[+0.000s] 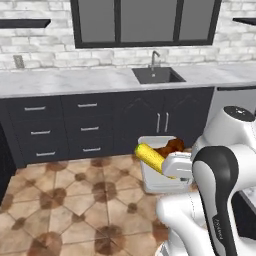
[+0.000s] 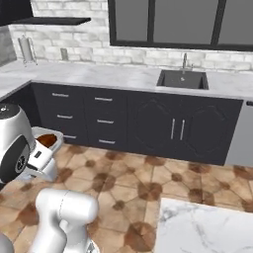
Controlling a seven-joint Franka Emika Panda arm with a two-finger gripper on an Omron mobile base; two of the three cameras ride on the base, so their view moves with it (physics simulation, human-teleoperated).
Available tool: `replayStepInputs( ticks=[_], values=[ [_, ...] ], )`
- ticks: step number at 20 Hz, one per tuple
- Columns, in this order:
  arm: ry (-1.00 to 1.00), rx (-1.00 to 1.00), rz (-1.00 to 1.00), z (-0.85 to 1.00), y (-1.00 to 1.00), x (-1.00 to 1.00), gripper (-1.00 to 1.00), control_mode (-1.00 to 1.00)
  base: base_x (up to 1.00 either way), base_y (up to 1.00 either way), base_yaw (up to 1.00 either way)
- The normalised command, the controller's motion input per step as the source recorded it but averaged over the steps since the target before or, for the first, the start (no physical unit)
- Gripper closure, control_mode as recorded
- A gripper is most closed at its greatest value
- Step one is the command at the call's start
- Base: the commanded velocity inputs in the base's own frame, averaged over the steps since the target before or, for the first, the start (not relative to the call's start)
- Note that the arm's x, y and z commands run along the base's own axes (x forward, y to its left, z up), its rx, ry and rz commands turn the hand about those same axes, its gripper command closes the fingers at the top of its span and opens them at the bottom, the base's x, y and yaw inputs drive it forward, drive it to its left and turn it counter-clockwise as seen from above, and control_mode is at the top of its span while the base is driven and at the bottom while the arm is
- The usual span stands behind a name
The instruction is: Place the tupperware on the top shelf of the fridge. Make space for the tupperware among the existing items by rearranging them on the shelves if needed. Close the fridge door when finished.
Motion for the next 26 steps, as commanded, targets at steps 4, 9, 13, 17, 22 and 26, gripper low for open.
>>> replayStepInputs(
  ticks=[4, 9, 13, 17, 22, 26],
  values=[
    [0.0, 0.0, 0.0, 0.0, 0.0, 0.0, 1.0, 1.0, 1.0, 0.0, -0.03],
    [0.0, 0.0, 0.0, 0.0, 0.0, 0.0, 1.0, 1.0, 1.0, 0.0, -0.01],
    [0.0, 0.0, 0.0, 0.0, 0.0, 0.0, 1.0, 1.0, 1.0, 0.03, -0.31],
    [0.0, 0.0, 0.0, 0.0, 0.0, 0.0, 1.0, 1.0, 1.0, 0.1, -0.58],
    [0.0, 0.0, 0.0, 0.0, 0.0, 0.0, 1.0, 1.0, 0.74, 0.11, -0.71],
    [0.0, 0.0, 0.0, 0.0, 0.0, 0.0, 1.0, 1.0, 0.45, 0.11, -0.81]
  ],
)
